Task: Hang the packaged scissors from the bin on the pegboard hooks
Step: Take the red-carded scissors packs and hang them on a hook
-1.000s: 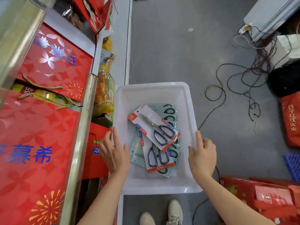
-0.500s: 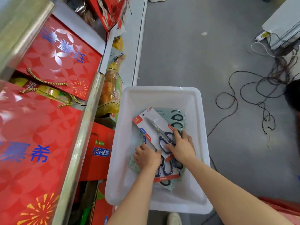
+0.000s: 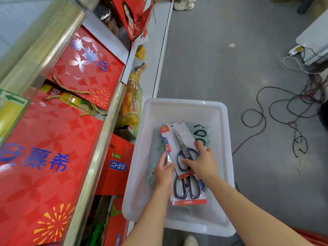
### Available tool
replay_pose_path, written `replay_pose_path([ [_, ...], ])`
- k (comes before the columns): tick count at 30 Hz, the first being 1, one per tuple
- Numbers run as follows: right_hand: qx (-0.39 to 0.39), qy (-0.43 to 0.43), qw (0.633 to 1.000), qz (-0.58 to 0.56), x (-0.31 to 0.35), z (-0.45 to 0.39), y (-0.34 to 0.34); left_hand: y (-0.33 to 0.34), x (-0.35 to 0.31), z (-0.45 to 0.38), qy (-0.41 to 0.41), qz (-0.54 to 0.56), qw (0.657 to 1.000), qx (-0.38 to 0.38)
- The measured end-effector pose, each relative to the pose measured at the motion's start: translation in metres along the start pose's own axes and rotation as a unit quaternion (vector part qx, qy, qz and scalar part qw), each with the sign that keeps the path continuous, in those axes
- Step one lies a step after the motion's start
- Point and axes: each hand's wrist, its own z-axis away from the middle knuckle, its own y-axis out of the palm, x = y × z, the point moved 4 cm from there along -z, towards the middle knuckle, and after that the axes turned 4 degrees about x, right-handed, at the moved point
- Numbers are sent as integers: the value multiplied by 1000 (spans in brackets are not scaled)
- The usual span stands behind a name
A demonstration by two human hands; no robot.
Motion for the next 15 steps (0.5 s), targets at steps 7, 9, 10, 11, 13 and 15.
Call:
replay_pose_path([
  [7,-44,-29,994,-98,29,64,-19,-41,-47,53,116,5,992,-42],
  [9,-61,-51,989,-126,45,85,-25,-57,-70,73,174,10,983,-61],
  [10,-65,-64,986,-139,55,97,-28,-66,-81,85,192,16,978,-74],
  [11,-66,-78,984,-147,66,109,-30,-74,-92,98,209,26,974,-88],
  [13,-64,-109,978,-164,91,134,-37,-93,-116,127,238,44,964,-106],
  [15,-65,-148,970,-183,117,162,-44,-113,-141,158,282,56,952,-106],
])
